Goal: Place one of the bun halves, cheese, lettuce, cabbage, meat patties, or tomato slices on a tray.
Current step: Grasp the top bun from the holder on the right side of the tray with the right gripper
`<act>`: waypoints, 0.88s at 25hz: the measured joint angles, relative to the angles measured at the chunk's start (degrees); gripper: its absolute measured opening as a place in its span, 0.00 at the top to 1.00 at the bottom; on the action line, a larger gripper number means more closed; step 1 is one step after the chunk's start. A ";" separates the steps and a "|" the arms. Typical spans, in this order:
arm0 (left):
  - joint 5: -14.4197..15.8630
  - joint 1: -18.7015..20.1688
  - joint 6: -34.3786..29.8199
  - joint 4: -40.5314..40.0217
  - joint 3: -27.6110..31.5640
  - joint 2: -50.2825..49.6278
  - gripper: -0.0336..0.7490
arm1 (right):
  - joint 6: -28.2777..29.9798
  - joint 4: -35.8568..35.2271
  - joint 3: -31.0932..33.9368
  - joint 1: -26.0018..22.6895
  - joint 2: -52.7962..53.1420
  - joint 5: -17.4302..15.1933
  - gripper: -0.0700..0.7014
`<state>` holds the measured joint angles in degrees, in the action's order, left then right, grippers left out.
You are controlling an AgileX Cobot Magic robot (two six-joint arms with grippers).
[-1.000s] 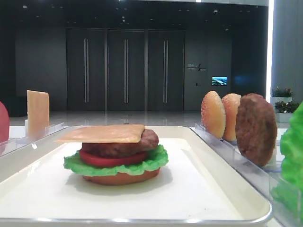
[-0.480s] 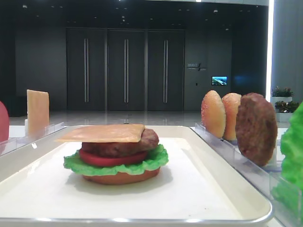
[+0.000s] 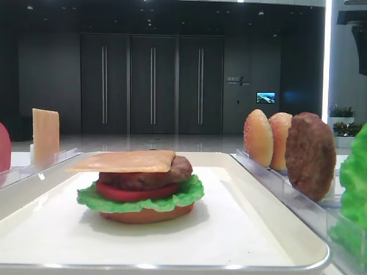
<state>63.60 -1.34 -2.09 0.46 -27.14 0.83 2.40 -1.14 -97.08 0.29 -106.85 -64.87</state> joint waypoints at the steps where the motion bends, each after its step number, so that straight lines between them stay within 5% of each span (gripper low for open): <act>1: 0.00 0.00 0.00 0.00 0.00 0.00 0.37 | -0.54 0.08 -0.20 0.82 -0.06 -0.27 0.36; 8: 0.00 0.00 0.00 0.00 0.00 0.00 0.37 | -7.40 0.24 -0.44 13.62 -0.25 -1.80 0.36; 14: 0.00 0.00 0.00 0.00 0.00 0.00 0.37 | -13.35 0.02 -0.44 25.33 -1.23 2.27 0.36; 22: 0.00 0.00 0.00 0.00 0.00 0.00 0.37 | -15.18 1.49 -0.51 27.14 -3.77 5.46 0.36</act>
<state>63.60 -1.34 -2.09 0.46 -27.14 0.83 -12.78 0.35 -97.59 27.44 -110.63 -59.41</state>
